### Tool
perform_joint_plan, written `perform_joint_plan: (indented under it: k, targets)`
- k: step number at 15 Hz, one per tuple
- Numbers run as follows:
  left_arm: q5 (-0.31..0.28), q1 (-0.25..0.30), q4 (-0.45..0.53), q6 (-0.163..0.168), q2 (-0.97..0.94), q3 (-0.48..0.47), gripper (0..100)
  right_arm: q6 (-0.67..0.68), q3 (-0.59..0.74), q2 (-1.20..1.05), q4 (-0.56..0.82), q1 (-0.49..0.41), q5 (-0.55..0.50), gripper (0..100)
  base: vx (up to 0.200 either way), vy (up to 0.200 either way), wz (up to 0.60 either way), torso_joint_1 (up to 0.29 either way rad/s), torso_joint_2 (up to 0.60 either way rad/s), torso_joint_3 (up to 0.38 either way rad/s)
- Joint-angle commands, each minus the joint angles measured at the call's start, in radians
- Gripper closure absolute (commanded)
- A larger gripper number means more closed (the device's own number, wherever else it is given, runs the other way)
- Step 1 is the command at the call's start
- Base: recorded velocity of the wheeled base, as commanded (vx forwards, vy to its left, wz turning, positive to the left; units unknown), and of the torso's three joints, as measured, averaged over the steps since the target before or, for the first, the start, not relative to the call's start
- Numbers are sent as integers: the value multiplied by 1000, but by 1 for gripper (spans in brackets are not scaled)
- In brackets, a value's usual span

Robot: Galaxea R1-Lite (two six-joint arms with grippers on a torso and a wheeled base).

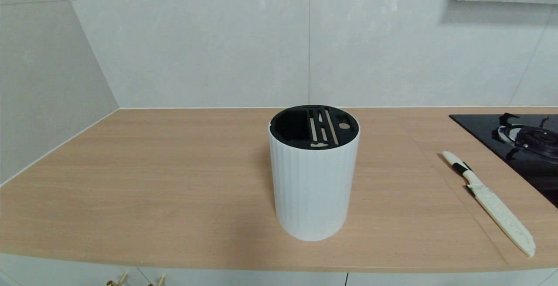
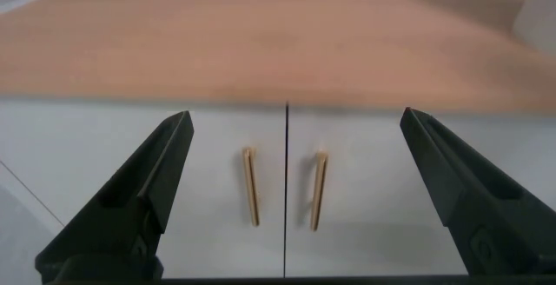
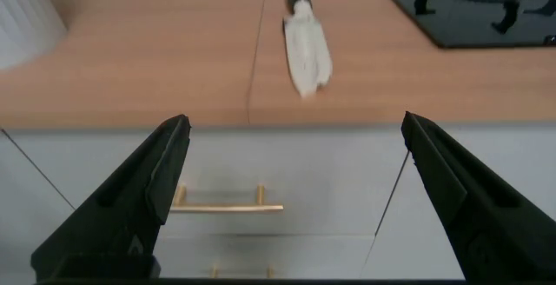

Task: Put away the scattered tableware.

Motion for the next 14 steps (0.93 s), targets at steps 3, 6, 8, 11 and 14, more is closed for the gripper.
perform_joint_plan:
  k: [3, 6, 8, 11, 14]
  targets:
    - [0, 0, -1, 0, 0, 0, 0, 0, -1, 1, 0, 0, 0, 0, 0, 0, 0, 216, -525, -303]
    - [0, 0, -1, 0, 0, 0, 0, 0, 0, 1, -2, 0, 0, 0, 0, 0, 0, 230, -544, -317]
    - [0, 0, -1, 0, 0, 0, 0, 1, 0, 1, -2, 0, 0, 0, 0, 0, 0, 246, -569, -320]
    - [0, 0, -1, 0, 0, 0, 0, 0, 0, 1, 0, 0, 0, 0, 0, 0, 0, 268, -590, -330]
    - [0, 0, -1, 0, 0, 0, 0, 0, 0, 1, 0, 0, 0, 0, 0, 0, 0, 251, -549, -300]
